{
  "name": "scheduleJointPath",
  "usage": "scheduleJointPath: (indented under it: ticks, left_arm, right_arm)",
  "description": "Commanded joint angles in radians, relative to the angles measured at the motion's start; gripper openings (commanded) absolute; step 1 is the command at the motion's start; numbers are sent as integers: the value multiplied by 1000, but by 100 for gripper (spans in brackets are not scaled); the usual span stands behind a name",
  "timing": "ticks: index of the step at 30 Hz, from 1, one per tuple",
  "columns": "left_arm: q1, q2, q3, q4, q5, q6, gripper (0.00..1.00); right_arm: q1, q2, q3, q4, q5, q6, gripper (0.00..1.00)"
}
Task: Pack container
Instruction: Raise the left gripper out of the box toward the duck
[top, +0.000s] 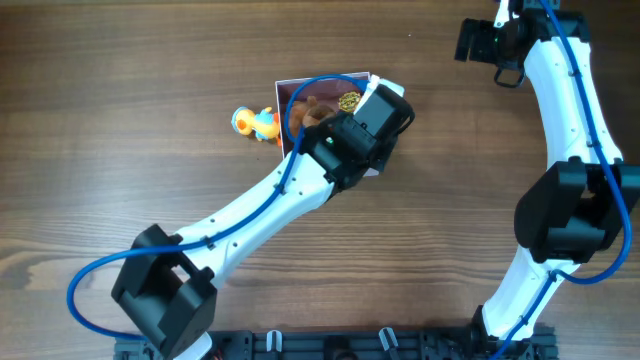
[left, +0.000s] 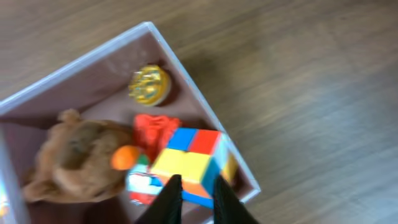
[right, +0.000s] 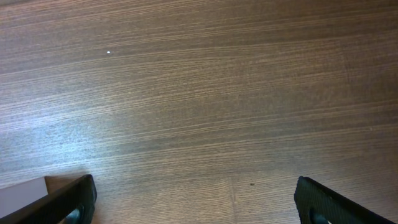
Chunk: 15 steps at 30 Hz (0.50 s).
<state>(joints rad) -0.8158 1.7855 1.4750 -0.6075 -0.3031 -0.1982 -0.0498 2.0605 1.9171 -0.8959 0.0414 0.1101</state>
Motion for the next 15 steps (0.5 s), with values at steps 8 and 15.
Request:
scheduleJointPath:
  ticks: [8,15]
  left_arm:
    - [155,-52,10,-300,-141,-165,100]
    - [223,-52,10,-430,154,-281,100]
  right_arm:
    - [-4,-22,-3,3,-9,-5,100]
    - [-4,-22,-3,3,-9,-5,100]
